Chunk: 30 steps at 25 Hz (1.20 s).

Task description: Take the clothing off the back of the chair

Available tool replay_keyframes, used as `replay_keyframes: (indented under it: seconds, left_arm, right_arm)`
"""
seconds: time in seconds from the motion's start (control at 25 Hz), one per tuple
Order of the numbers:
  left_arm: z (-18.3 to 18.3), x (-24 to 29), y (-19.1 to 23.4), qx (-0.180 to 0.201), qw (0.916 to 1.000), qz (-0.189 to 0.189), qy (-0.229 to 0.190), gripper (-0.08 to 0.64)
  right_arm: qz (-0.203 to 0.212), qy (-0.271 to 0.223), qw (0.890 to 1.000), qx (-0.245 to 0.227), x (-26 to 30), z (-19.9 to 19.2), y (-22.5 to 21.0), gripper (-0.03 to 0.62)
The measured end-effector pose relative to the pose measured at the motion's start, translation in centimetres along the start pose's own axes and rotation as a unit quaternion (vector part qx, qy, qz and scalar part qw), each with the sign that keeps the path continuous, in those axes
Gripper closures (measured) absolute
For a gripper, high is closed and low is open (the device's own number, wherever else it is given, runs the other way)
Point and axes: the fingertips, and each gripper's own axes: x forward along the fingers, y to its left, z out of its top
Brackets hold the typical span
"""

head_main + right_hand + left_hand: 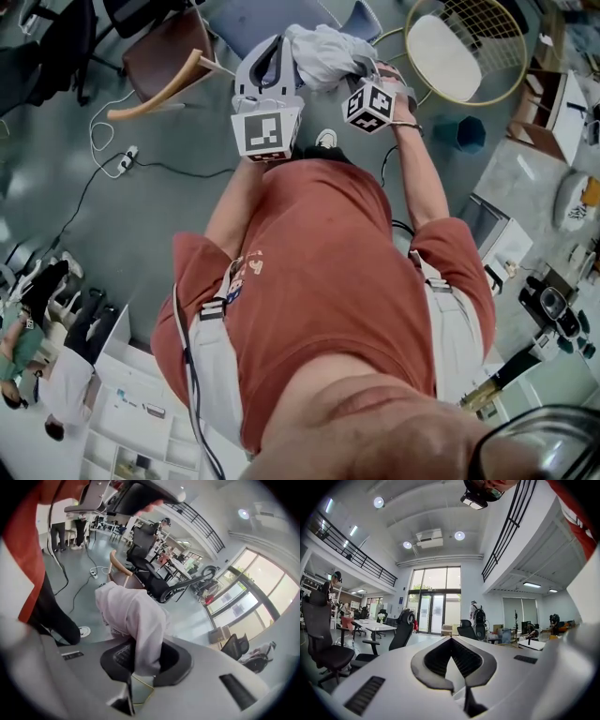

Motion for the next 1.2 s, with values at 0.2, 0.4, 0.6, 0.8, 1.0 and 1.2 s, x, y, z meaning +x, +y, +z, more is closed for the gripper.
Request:
replay_keyframes:
  seconds: [0.2,0.4,0.6,0.8,1.0,1.2]
  left_arm:
    - [0.8,0.0,-0.9,0.005,1.0,-0.006,-0.004,0.546]
    - [1.6,-0.1,-1.2,0.017,0.9997,-0.013,-0.009,0.546]
    - [2.5,-0.2,-1.6,0.018,0.9996,-0.018,-0.011,0.546]
    - [4.1,-0.1,-2.0,0.025,0.999,-0.026,-0.028,0.546]
    - [6.2,0.3,-2.4,0.021,0.9982,-0.034,-0.045,0.546]
    - [9.3,0.4,-3.0,0.017,0.9975,-0.033,-0.06,0.546]
  right_arm:
    - [-0.029,-0.048,0.992,0.11,-1.6,0.4,-0.7,0.532]
    - [-0.055,-0.098,0.971,0.212,-4.0,1.0,-1.9,0.537]
    - [-0.085,-0.145,0.946,0.278,-7.4,1.8,-3.8,0.538]
    - [-0.124,-0.193,0.922,0.312,-12.0,2.8,-7.2,0.54]
    - [-0.177,-0.231,0.9,0.326,-17.0,3.5,-10.8,0.541]
    - [-0.232,-0.28,0.865,0.345,-22.4,3.7,-14.4,0.541]
